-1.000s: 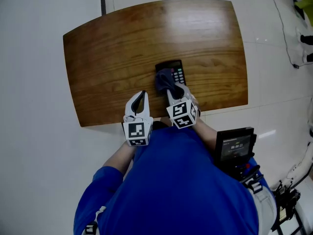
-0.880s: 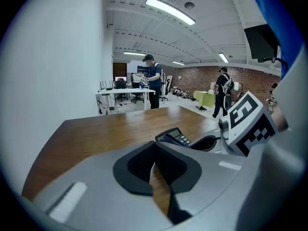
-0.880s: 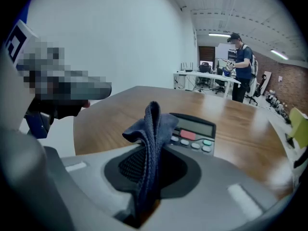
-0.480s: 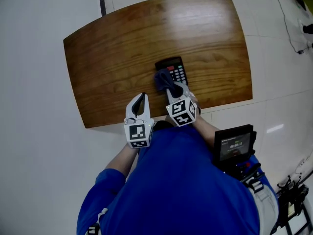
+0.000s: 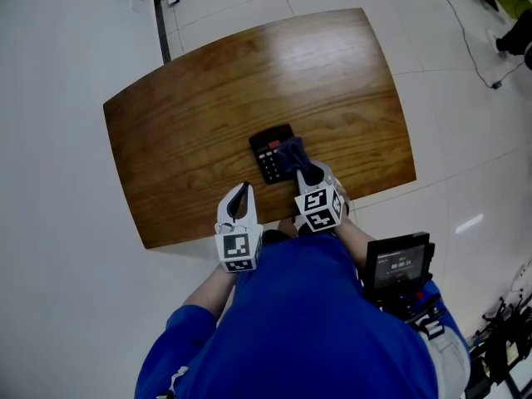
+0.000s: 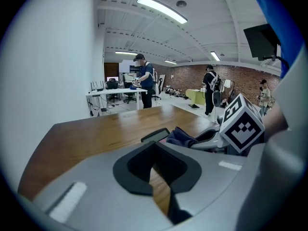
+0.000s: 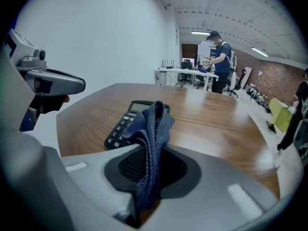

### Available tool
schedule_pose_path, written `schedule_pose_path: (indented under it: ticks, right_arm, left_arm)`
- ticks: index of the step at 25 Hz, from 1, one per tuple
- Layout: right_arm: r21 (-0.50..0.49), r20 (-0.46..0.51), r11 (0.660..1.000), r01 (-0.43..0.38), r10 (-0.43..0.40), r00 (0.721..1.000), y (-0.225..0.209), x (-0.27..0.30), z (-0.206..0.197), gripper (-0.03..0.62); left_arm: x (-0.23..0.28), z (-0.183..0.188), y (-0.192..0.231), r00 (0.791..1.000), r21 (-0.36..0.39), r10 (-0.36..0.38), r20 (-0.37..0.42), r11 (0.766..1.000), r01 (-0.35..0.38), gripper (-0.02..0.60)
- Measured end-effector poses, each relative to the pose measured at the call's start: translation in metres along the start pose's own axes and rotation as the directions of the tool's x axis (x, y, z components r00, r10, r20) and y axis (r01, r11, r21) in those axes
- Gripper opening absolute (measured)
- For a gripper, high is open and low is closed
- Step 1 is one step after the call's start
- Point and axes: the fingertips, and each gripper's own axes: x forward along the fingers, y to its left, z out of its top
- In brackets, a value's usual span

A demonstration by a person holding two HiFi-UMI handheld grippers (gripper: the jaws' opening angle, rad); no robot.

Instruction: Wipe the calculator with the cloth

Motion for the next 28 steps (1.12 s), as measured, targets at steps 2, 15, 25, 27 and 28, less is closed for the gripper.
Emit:
schedule_pose_path:
  ticks: [2,15,25,27,28]
  right_arm:
    - [0.005,-0.008,1.000,0.017,-0.017,1.000,-0.006,-0.002,-0.004,0.063]
    - [-0.095,0.014,0.981,-0.168,0.170,0.985,0.077,0.001,0.025,0.063]
    - [-0.040,0.011,0.994,-0.104,0.104,0.995,0.043,0.006,0.013,0.063]
    - [-0.026,0.002,0.997,-0.074,0.074,0.997,0.029,0.005,0.005,0.063]
    - [-0.019,-0.001,0.998,-0.057,0.057,0.998,0.023,0.005,0.001,0.063]
  left_arm:
    - [0.003,0.000,-0.001,1.000,-0.005,0.000,0.008,1.000,0.000,0.006]
    - [-0.021,0.005,0.012,0.999,-0.017,0.047,-0.011,0.999,-0.048,0.006]
    - [-0.011,-0.003,0.006,0.999,-0.007,0.022,-0.026,1.000,-0.022,0.006]
    - [-0.006,-0.004,0.002,1.000,0.000,0.009,-0.021,1.000,-0.009,0.006]
    - [-0.004,-0.005,0.000,1.000,0.005,0.004,-0.016,1.000,-0.004,0.006]
